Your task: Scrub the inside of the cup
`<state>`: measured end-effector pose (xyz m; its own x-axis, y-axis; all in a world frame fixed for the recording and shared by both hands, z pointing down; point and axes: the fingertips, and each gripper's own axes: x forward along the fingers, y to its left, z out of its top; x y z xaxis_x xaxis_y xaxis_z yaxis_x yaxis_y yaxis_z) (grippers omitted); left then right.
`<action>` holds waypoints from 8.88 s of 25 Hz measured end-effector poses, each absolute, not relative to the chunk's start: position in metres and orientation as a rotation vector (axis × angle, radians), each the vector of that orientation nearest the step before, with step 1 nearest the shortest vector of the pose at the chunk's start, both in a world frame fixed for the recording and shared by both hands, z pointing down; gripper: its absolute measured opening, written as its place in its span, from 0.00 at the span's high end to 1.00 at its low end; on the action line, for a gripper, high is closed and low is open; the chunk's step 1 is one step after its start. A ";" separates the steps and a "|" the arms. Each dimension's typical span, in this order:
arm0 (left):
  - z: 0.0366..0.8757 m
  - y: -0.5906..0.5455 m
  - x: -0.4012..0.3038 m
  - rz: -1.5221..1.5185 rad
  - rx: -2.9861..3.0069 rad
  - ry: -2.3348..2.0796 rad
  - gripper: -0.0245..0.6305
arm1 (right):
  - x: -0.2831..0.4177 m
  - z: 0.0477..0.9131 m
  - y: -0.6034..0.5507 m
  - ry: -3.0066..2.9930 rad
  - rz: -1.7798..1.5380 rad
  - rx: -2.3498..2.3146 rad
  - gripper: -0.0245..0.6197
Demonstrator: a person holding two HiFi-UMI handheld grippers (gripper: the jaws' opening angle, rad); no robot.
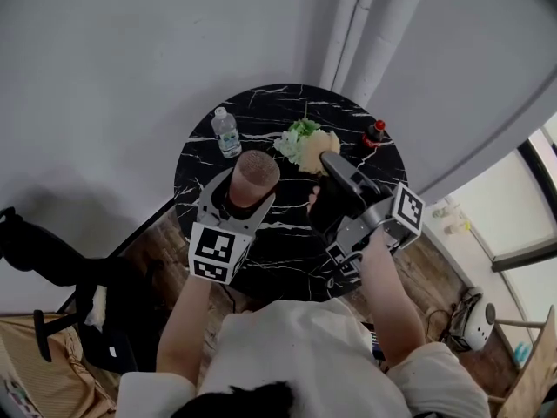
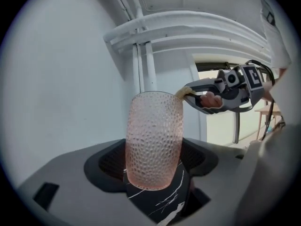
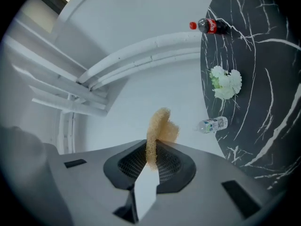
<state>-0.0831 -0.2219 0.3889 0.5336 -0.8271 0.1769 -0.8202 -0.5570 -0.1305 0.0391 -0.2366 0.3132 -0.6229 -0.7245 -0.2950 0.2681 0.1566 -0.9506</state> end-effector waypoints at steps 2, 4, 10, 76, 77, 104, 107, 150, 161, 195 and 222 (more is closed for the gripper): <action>0.392 -0.220 -0.080 -0.302 -2.748 1.483 0.43 | 0.044 0.310 -0.233 1.669 -1.558 -0.454 0.88; 0.396 -0.219 -0.075 -0.260 -2.787 1.509 0.43 | 0.050 0.305 -0.227 1.765 -1.490 -0.507 0.88; 0.414 -0.221 -0.075 -0.166 -2.900 1.598 0.43 | 0.057 0.316 -0.209 2.057 -1.367 -0.706 0.88; 0.525 -0.201 -0.056 -0.465 -3.021 1.807 0.43 | 0.090 0.629 -0.162 3.341 -1.385 -1.834 0.67; 0.527 -0.202 -0.055 -0.471 -3.025 1.804 0.43 | 0.089 0.621 -0.164 3.315 -1.361 -1.830 0.67; 0.560 -0.211 -0.026 -0.599 -3.081 1.514 0.44 | 0.075 0.572 -0.145 2.935 -1.414 -1.516 0.66; 0.556 -0.206 -0.017 -0.637 -3.065 1.404 0.44 | 0.069 0.551 -0.163 2.848 -1.401 -1.407 0.67; 0.611 -0.200 -0.008 -1.089 -2.977 1.271 0.44 | -0.011 0.541 -0.172 3.277 -1.123 -1.034 0.58; 0.625 -0.195 -0.004 -1.220 -3.010 1.178 0.44 | -0.006 0.556 -0.173 3.252 -1.221 -1.060 0.58; 0.566 -0.137 -0.059 -0.750 -3.347 1.439 0.37 | 0.023 0.522 -0.142 3.043 -1.122 -1.134 0.56; 0.488 -0.103 -0.088 -0.104 -3.272 1.653 0.93 | 0.016 0.497 -0.110 2.844 -0.705 -1.767 0.90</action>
